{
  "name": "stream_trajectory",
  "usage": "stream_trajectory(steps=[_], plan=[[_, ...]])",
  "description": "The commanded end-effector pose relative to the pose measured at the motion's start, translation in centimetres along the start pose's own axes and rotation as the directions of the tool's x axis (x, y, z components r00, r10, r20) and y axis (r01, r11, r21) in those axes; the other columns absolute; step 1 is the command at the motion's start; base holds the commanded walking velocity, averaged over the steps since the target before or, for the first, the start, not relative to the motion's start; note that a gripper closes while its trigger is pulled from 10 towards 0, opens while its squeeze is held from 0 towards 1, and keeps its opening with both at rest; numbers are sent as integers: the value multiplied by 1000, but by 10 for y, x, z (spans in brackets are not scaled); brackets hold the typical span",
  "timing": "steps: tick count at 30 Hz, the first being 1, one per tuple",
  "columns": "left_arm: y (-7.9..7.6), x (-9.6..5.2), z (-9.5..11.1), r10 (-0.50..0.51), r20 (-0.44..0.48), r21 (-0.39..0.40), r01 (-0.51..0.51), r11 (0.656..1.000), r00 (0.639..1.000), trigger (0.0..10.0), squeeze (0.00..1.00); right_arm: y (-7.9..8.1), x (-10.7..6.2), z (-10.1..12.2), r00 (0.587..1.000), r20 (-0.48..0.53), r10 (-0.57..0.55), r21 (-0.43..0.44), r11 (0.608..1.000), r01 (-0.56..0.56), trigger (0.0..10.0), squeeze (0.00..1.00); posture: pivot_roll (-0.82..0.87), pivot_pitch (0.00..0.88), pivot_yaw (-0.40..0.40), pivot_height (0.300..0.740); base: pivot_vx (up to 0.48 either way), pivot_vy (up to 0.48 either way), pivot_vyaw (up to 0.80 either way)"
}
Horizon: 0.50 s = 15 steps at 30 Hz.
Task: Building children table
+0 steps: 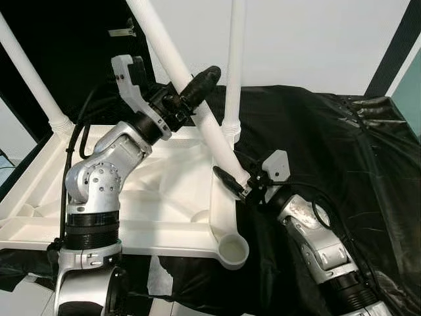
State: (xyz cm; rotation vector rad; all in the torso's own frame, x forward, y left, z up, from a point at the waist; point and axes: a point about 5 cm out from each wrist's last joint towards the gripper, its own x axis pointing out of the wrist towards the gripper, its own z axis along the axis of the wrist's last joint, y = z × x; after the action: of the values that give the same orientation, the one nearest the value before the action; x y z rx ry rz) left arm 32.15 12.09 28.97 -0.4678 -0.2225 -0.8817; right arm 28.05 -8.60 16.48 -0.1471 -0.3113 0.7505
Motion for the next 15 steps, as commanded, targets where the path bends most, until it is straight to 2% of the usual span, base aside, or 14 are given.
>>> stream_trajectory(steps=[1,11,14,15], plan=[[-12,1,7,-255,-11,19,255,967,967,0,0,7,1,1,1000,9,27,-10,1000,-27,10000,0,-7,0,39,740,0,0,0],[-14,-3,7,-275,-52,10,276,961,960,0,0,10,2,-1,999,6,34,-12,999,-34,10000,0,5,0,40,740,0,0,0],[-19,-4,3,-302,-91,18,305,952,949,0,0,9,3,-1,999,9,33,-17,999,-33,10000,0,8,0,36,740,0,0,0],[-20,-4,1,-304,-109,34,310,950,946,8196,0,8,3,-1,999,9,33,-19,999,-33,10000,0,10,0,37,740,0,0,0]])
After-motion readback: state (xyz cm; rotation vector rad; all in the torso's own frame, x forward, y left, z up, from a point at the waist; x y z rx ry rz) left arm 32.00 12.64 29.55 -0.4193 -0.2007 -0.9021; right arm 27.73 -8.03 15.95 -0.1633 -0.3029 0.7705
